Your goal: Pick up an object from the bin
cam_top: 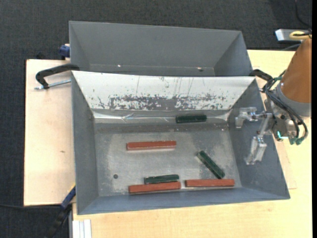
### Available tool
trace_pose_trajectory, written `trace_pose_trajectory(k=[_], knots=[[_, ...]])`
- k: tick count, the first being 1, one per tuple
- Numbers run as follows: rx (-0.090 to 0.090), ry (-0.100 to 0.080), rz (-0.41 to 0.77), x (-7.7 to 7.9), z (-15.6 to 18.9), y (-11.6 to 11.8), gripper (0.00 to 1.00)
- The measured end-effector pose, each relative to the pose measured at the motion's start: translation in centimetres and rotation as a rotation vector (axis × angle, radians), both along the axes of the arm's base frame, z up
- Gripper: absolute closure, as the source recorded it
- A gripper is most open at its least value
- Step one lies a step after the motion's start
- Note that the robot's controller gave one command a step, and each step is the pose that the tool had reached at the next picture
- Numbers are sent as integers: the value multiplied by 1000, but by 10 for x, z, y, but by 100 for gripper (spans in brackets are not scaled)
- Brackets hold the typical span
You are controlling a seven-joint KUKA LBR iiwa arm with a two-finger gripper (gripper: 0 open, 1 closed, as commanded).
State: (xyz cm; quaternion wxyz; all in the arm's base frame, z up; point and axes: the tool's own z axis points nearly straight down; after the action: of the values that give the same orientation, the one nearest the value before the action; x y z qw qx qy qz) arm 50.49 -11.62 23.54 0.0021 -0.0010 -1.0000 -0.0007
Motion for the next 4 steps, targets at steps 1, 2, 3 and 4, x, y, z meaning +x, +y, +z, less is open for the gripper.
trace_pose_trajectory(k=[1,2,3,4], knots=[[-1,-7,2,1,3,0,0],[-1,-10,-86,2,-65,13,0],[-1,-4,-250,5,-82,32,0],[-1,-5,-214,5,-82,45,0]])
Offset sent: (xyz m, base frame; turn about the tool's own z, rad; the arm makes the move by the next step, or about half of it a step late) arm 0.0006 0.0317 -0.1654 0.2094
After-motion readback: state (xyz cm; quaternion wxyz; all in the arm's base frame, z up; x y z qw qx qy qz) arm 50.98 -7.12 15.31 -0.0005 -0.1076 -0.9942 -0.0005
